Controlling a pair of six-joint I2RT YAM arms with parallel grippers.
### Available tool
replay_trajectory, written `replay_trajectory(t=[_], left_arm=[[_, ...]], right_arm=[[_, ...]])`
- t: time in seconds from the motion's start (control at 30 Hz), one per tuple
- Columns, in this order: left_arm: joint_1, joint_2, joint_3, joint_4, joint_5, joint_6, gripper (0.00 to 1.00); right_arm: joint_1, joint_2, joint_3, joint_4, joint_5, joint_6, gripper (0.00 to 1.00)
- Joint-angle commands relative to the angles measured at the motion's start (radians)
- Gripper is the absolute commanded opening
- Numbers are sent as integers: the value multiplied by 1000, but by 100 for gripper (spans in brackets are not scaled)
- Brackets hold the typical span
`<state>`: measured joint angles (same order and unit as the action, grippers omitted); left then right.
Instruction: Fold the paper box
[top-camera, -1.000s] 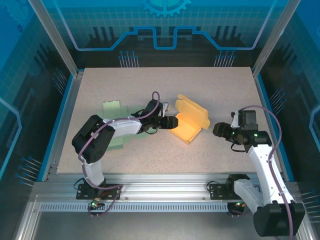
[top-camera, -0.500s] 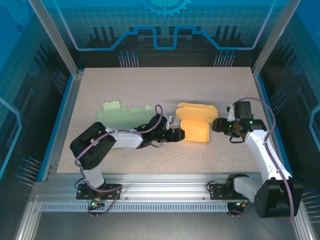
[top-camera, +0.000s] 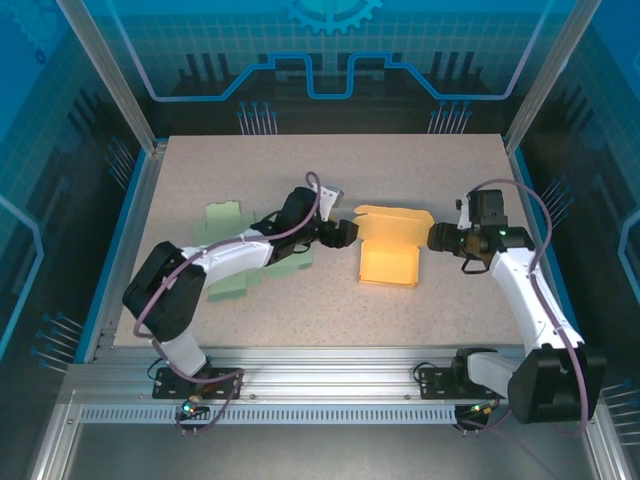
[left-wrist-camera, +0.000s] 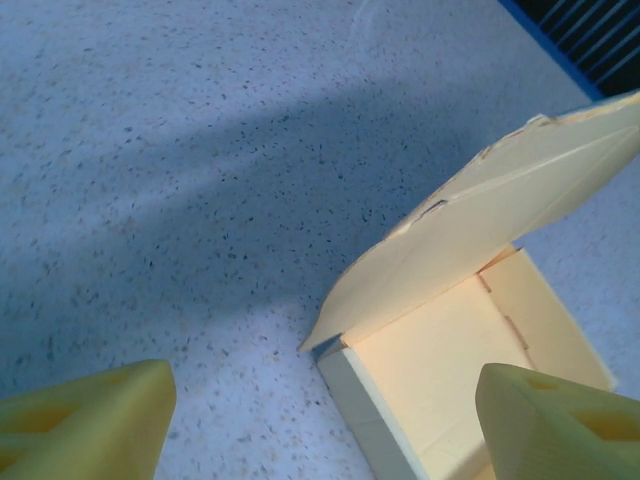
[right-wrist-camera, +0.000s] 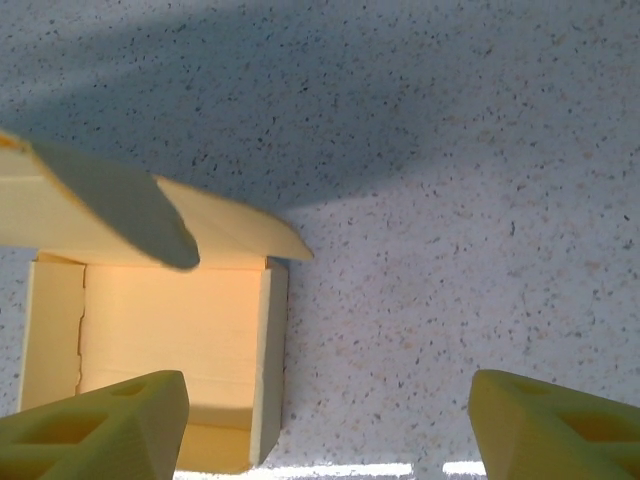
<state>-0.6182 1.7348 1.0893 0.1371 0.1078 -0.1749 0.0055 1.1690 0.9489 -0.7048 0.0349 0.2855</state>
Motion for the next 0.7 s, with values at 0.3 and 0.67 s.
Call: replay_trajectory(t=[0.3, 0.67], left_arm=[[0, 187, 186, -82, 82, 333, 80], [-1, 221, 228, -83, 157, 398, 43]], right_arm=[[-21, 80, 58, 55, -67, -19, 76], [-31, 97, 46, 106, -88, -80, 72]])
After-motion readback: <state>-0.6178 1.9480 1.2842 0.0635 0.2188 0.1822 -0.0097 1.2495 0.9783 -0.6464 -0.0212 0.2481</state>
